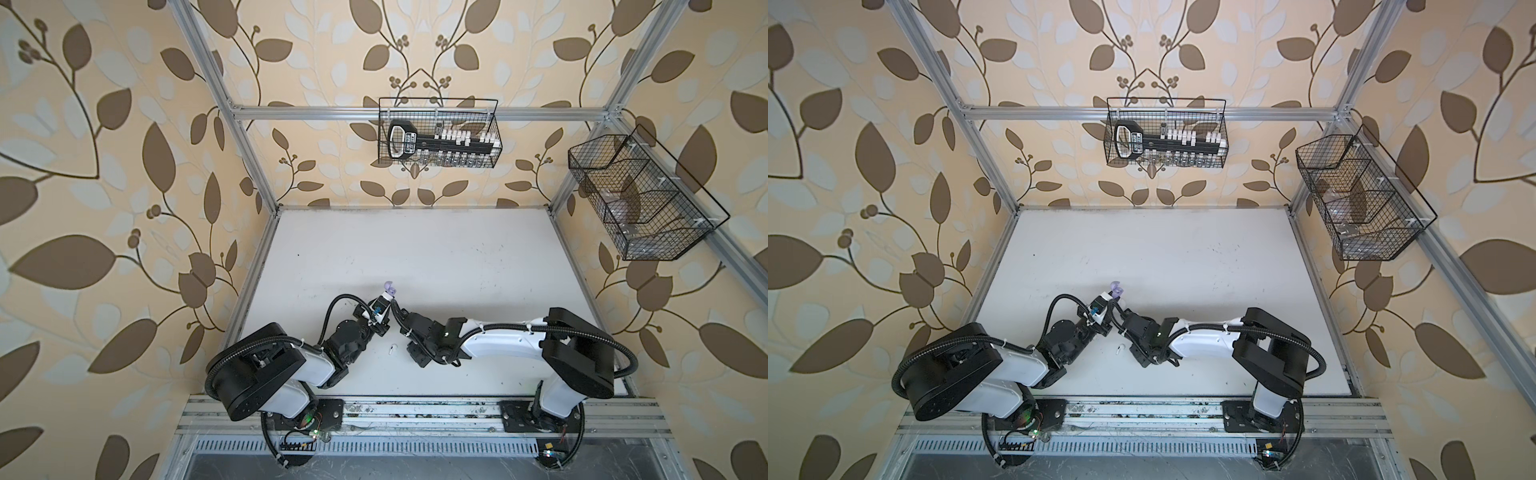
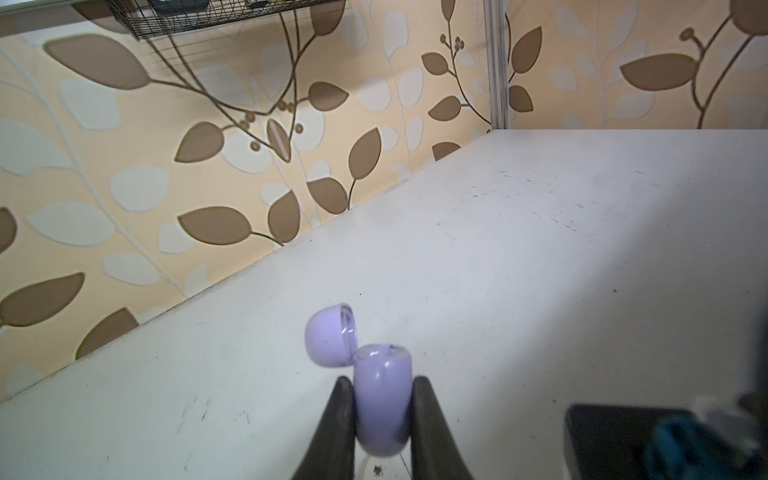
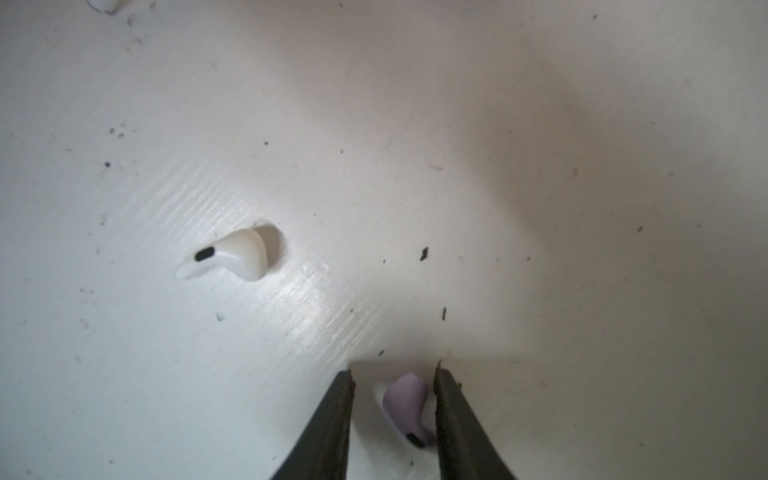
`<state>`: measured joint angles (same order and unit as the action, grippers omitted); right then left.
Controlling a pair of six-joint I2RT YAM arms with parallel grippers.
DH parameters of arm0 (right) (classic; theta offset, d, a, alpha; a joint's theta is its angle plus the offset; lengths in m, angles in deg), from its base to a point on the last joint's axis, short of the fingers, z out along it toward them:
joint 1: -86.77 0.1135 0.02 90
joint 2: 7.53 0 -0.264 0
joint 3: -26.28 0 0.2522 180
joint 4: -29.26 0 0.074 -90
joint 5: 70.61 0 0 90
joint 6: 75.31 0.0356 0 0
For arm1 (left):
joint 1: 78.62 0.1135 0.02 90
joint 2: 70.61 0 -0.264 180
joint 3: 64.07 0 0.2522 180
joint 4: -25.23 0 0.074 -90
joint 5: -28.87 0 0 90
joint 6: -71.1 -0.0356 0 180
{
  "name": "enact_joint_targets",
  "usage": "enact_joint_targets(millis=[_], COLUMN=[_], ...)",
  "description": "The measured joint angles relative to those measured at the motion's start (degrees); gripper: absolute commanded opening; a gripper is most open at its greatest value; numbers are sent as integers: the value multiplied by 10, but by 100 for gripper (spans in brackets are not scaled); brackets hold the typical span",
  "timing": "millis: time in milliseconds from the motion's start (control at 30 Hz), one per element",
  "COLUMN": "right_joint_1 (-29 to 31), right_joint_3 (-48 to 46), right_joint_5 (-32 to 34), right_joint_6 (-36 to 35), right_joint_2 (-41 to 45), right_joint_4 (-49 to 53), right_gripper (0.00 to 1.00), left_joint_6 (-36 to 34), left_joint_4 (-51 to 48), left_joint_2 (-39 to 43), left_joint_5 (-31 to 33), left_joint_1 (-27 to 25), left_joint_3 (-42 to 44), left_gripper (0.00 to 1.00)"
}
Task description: Insert the wireless bluetooth earbuds into the charging case
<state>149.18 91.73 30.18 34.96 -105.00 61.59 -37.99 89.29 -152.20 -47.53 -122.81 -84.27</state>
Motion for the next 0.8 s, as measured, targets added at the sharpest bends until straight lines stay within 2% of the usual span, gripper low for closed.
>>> enact_joint_targets(millis=[200,800], right_joint_1=[3,3], right_joint_3=[0,1], right_joint_5=[2,4], right_joint_6=[0,0], right_joint_2=[0,0], right_joint_4=[2,8], right_gripper=[28,28], left_joint_6=[0,2], left_joint_4=[0,0], left_joint_2=[1,5], left_joint_5=[0,-1], left_joint_1=[0,0], left_joint_3=[0,0], left_gripper=[0,0])
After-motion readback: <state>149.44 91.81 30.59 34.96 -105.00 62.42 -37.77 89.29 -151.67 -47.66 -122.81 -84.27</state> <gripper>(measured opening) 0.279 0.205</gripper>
